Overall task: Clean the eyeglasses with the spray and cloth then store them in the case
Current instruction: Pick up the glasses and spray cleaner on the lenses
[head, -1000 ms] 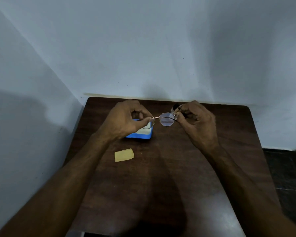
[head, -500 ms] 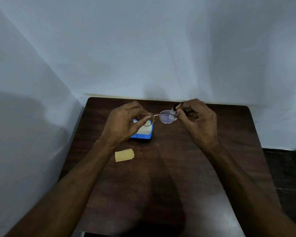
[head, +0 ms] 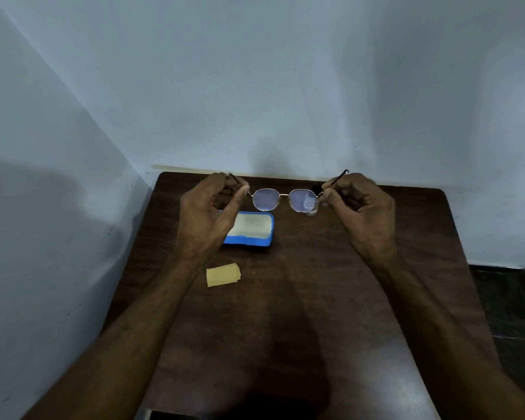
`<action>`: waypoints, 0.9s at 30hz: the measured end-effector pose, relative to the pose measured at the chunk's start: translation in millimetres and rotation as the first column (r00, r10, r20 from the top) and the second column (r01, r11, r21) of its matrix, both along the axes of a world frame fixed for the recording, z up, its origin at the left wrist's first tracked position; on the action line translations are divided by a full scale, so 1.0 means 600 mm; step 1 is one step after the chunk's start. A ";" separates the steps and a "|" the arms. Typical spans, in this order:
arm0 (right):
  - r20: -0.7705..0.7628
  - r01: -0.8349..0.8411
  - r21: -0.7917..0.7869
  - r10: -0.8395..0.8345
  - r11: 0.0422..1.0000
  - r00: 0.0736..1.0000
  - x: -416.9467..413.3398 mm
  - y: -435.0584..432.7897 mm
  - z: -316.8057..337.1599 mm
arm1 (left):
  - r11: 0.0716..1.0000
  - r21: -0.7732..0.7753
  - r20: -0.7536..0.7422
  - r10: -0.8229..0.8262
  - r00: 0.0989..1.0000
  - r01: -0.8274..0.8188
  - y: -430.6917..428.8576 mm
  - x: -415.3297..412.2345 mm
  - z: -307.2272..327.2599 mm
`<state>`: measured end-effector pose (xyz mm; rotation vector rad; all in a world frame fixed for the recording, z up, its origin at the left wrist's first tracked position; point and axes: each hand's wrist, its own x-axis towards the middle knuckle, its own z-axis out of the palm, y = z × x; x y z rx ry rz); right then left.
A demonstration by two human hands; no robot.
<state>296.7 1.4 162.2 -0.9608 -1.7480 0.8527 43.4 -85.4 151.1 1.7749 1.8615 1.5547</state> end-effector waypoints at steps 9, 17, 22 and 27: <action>0.068 -0.008 0.043 0.005 0.999 0.998 -0.003 -0.005 0.008 | 0.991 -0.125 0.423 0.096 0.901 -0.047 -0.001 0.023 -0.037; 0.262 -0.013 0.112 -0.017 0.994 0.965 -0.018 -0.010 0.032 | 0.965 -0.213 0.575 0.249 0.779 -0.151 0.006 0.047 -0.056; 0.353 -0.034 0.071 0.007 0.997 0.935 -0.036 -0.018 0.049 | 0.927 -0.204 0.488 0.376 0.787 -0.316 -0.042 0.117 -0.065; 0.378 -0.053 0.055 0.028 0.997 0.925 -0.058 -0.029 0.066 | 0.989 -0.068 0.178 0.143 0.974 -0.132 -0.044 0.181 -0.049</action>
